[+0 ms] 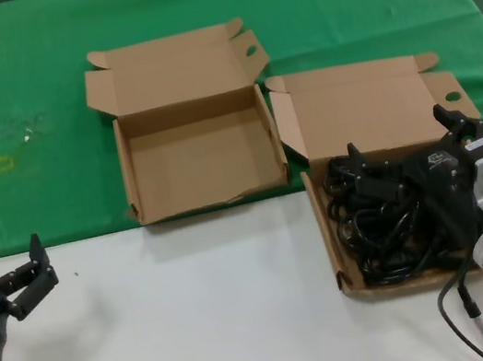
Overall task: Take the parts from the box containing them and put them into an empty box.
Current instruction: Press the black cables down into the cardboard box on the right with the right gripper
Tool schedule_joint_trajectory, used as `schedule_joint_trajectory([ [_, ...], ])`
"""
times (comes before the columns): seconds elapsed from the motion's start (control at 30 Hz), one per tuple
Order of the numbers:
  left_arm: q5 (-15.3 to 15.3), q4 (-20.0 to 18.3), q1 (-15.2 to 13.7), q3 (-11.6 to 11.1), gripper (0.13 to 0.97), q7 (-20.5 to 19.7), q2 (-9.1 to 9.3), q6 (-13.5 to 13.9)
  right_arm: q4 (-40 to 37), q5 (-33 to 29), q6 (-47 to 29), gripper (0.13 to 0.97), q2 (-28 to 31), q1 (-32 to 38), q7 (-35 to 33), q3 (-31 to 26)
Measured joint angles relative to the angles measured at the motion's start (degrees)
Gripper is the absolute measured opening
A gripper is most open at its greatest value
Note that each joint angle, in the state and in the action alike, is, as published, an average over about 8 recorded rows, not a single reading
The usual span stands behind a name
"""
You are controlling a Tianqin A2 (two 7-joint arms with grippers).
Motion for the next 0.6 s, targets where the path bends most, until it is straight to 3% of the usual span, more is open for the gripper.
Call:
schedule_joint_trajectory([
  [0.6, 0.0, 0.0, 0.0, 0.0, 0.966, 0.0, 0.0, 0.0, 0.0, 0.0, 0.0, 0.966, 0.0, 0.0, 0.0, 0.0],
])
